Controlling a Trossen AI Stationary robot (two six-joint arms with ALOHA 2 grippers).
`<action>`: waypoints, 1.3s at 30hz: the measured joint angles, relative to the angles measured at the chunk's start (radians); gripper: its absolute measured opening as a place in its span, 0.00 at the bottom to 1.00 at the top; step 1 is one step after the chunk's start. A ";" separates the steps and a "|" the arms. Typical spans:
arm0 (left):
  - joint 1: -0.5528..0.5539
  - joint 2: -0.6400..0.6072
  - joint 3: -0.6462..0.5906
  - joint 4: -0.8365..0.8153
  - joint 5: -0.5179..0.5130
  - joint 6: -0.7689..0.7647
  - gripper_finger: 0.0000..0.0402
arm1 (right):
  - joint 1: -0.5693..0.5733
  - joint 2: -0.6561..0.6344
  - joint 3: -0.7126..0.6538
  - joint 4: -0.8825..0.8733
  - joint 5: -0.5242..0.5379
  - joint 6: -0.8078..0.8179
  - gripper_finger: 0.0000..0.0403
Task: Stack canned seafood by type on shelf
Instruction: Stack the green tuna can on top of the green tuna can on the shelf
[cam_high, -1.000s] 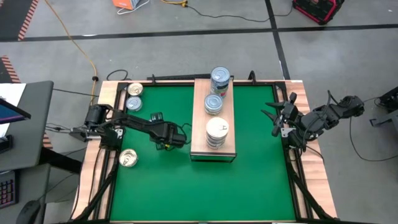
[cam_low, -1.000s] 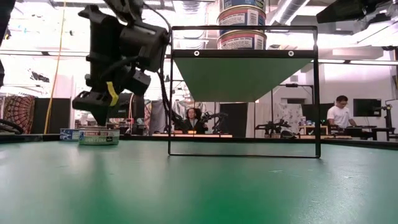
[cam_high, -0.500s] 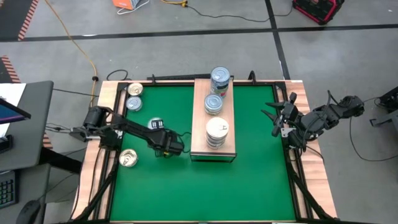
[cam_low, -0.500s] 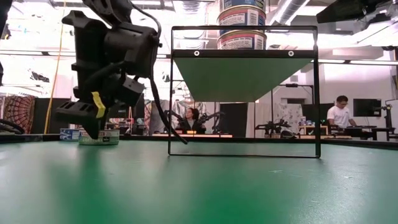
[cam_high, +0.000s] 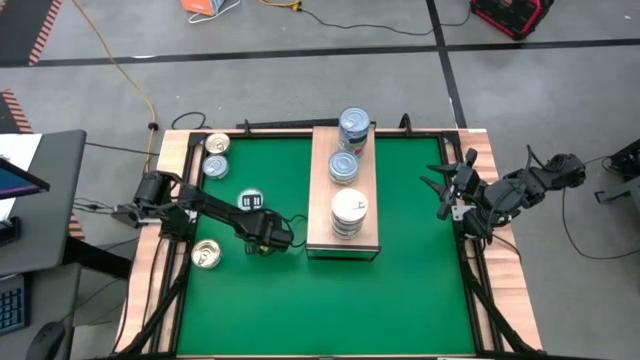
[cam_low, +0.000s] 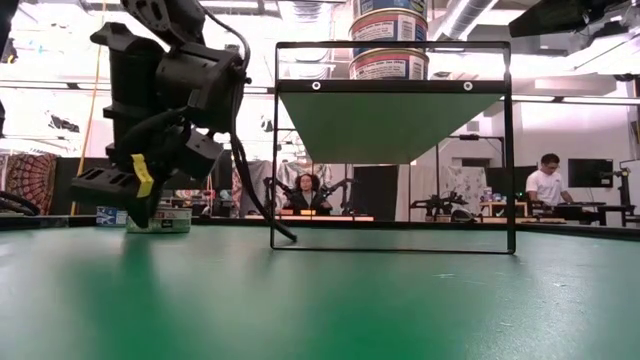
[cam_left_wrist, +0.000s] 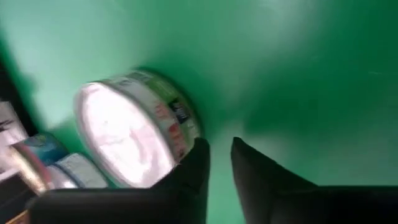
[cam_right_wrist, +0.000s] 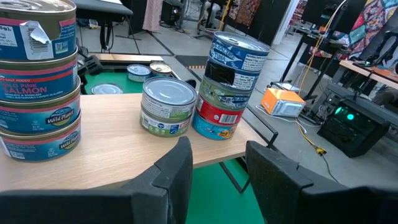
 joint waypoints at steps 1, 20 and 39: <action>0.000 0.000 -0.007 0.006 0.013 0.000 0.12 | 0.000 0.000 0.000 0.000 0.000 0.000 0.45; 0.002 -0.023 0.094 -0.123 -0.066 -0.066 0.07 | 0.000 0.000 0.000 0.000 0.000 0.000 0.45; 0.223 -0.174 -0.095 0.154 0.078 0.057 0.47 | 0.000 0.000 0.000 -0.003 -0.004 -0.001 0.45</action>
